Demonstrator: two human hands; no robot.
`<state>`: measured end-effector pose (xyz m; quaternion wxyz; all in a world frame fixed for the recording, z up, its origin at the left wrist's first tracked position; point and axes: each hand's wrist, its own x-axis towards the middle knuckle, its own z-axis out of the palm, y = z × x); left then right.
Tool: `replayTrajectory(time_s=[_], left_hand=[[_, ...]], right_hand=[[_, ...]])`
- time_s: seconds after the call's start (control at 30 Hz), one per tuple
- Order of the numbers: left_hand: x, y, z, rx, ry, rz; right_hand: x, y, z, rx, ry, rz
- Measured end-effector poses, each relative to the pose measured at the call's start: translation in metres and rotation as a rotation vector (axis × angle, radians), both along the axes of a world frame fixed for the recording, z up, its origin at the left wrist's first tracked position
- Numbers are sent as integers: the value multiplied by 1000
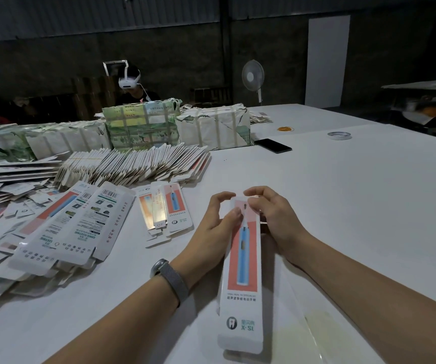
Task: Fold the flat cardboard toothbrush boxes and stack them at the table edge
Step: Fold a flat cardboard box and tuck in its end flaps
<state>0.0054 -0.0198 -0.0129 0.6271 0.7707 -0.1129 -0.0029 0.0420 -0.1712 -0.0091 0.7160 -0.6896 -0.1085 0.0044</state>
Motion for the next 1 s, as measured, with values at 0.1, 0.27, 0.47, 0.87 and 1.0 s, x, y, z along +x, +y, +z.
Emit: replayTrajectory(time_s=[0.1, 0.27, 0.47, 0.87, 1.0], left_hand=[[1, 2, -2, -81, -8, 44], [2, 2, -4, -140, -17, 68], [4, 3, -5, -130, -20, 63], [4, 5, -6, -132, 1, 50], [5, 5, -6, -204, -3, 17]], right_hand=[[-1, 0, 0, -3, -12, 25], [-2, 0, 0, -10, -34, 55], [0, -2, 1, 3, -40, 61], [-3, -1, 1, -11, -74, 34], [-5, -4, 3, 51, -17, 56]])
